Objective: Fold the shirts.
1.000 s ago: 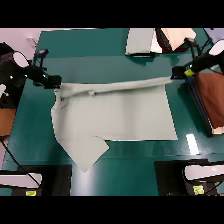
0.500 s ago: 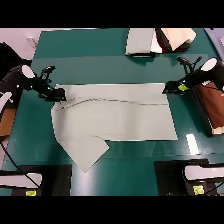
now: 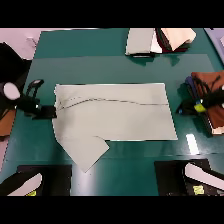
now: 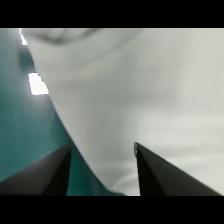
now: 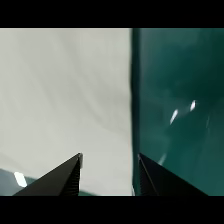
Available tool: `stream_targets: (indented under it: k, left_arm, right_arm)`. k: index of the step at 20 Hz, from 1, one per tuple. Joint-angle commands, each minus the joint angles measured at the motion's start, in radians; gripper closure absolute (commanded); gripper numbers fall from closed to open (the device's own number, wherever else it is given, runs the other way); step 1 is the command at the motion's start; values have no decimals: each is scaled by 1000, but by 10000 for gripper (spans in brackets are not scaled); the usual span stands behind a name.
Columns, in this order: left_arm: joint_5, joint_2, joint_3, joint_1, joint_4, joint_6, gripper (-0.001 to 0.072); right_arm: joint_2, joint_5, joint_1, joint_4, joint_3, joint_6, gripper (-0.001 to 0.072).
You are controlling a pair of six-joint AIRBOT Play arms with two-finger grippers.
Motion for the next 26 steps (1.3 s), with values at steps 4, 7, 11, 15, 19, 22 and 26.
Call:
stream_targets:
  k: [4, 7, 11, 15, 19, 22, 26]
  left_arm:
    - [-41, 196, -201, 1, 5, -61, 240]
    - [-22, 196, -201, 1, 3, -61, 240]
    - [-51, 196, -207, 1, -1, -62, 240]
    - [-73, 196, -303, 1, -55, -85, 240]
    - [-25, 196, -402, -94, -182, -103, 240]
    - [38, 196, -460, -200, -246, -152, 240]
    - [69, 196, -480, -269, -276, -167, 241]
  right_arm:
    - [147, -24, -117, -48, -330, -2, 301]
    - [146, -53, -71, -39, -376, 0, 304]
    - [171, -121, 40, -5, -378, -1, 630]
    - [266, -144, 96, -6, -378, 0, 692]
    - [320, -145, 98, -5, -378, 0, 691]
    - [335, -145, 98, -4, -378, 0, 692]
    - [334, -146, 98, -3, -378, 0, 692]
